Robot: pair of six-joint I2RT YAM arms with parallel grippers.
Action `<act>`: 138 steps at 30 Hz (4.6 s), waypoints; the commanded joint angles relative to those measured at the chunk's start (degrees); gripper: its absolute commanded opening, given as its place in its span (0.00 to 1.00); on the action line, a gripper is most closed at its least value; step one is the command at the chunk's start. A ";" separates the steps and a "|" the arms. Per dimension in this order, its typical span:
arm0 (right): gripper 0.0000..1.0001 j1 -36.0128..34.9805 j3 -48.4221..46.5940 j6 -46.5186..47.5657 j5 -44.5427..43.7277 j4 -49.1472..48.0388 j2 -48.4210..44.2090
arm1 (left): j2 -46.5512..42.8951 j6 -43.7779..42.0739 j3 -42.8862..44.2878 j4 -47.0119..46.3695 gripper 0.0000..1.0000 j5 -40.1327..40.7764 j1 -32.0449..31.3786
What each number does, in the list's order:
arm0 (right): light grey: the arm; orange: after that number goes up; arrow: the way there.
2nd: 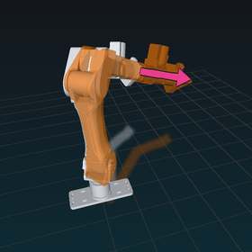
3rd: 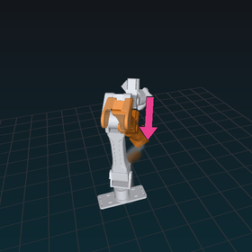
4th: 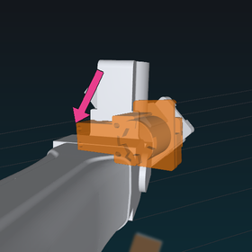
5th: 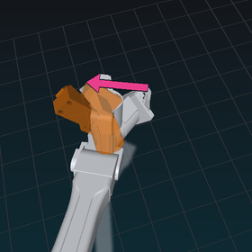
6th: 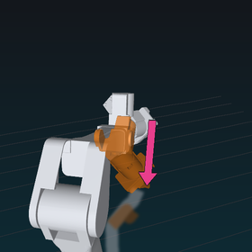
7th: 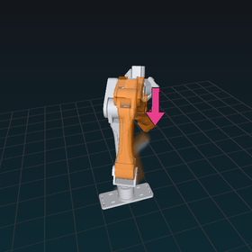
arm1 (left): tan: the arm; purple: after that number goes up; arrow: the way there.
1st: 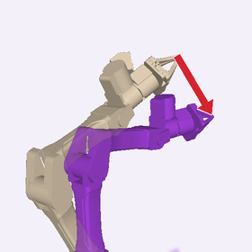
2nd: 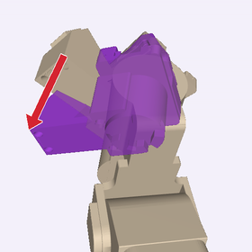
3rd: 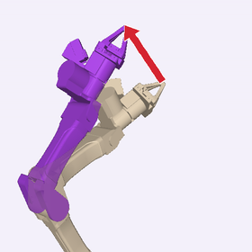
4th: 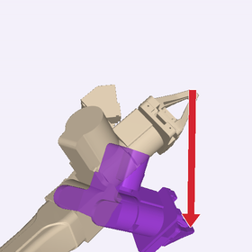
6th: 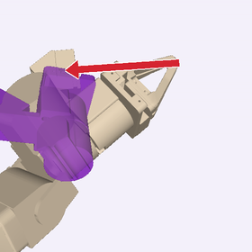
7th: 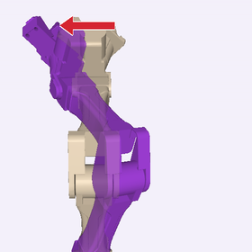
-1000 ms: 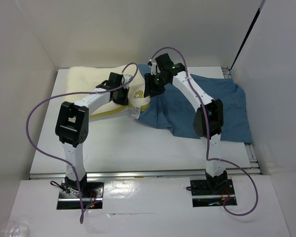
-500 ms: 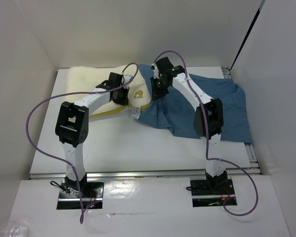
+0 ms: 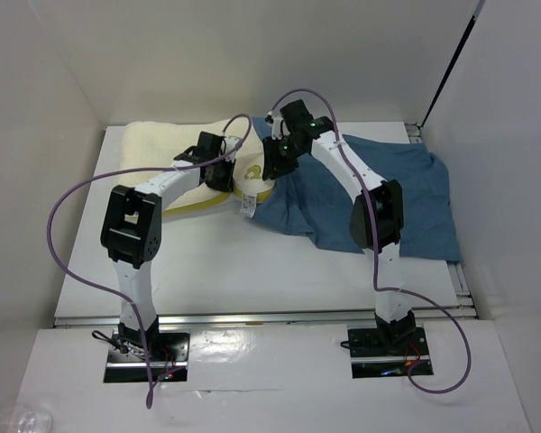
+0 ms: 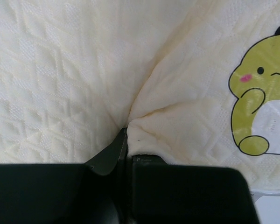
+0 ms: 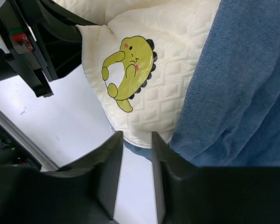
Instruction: Put the pillow into the pillowcase
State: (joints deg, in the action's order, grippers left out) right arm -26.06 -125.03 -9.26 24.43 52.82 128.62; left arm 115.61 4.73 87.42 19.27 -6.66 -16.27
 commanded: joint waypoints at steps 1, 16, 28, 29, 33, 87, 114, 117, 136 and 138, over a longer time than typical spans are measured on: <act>0.40 -0.57 -0.40 0.47 -3.75 -0.61 -2.49 | 1.81 0.81 2.23 0.33 0.00 1.38 1.07; 0.39 0.49 4.45 1.52 -12.12 -1.23 -5.92 | 2.34 1.33 2.84 0.86 0.00 0.33 1.07; 0.39 1.02 4.97 1.52 -11.16 -1.75 -3.99 | 3.39 1.33 3.55 1.39 0.00 -0.20 1.07; 0.35 1.02 4.97 1.52 -10.37 -1.75 -3.12 | 3.39 1.33 3.55 1.39 0.00 -0.20 1.07; 0.11 1.02 2.34 1.52 -5.98 -2.28 -1.00 | 3.39 1.33 3.03 1.39 0.00 -0.20 1.07; 0.40 2.51 -1.19 2.39 5.64 -16.48 -6.34 | -11.71 3.27 -9.09 5.69 0.64 -11.71 0.54; 0.06 -6.98 3.03 19.79 -1.06 -22.78 12.97 | -25.19 10.56 0.12 7.28 0.94 2.26 10.12; 0.05 -6.98 8.56 22.69 1.06 -15.83 8.42 | -22.81 8.55 2.75 8.07 1.00 3.66 10.12; 0.03 -1.18 35.39 37.65 8.00 -9.22 -14.89 | -6.20 4.42 11.19 6.74 1.00 3.23 10.12; 0.06 -0.57 33.11 37.04 8.53 -9.22 -14.36 | -4.88 2.14 11.20 5.10 1.00 1.83 10.12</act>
State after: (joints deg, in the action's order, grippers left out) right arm -27.92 -89.58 26.46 33.45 40.07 115.37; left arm 108.92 10.68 96.31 26.81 -2.46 -6.15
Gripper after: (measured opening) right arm 0.043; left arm 1.000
